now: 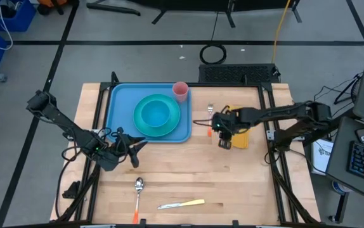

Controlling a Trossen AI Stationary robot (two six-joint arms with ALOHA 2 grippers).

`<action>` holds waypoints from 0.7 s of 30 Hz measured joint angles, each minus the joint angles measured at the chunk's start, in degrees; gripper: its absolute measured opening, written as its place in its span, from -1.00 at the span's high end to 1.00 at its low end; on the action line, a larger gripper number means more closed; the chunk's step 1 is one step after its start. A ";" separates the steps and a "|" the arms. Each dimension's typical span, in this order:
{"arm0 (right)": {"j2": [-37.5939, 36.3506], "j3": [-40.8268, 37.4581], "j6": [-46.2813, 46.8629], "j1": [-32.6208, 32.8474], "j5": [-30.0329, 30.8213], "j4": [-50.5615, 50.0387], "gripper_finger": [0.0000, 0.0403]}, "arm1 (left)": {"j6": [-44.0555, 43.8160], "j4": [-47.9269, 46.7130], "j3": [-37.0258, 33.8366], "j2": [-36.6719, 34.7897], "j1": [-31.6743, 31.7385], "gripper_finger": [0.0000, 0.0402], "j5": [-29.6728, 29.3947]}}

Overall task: Set up tray
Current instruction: Put the yellow napkin to the left of the green plate on the blue serving tray

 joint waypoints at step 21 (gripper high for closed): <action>-1.61 -8.07 7.17 12.91 6.90 3.84 0.43 | 0.00 0.10 0.00 0.00 0.15 0.52 -0.13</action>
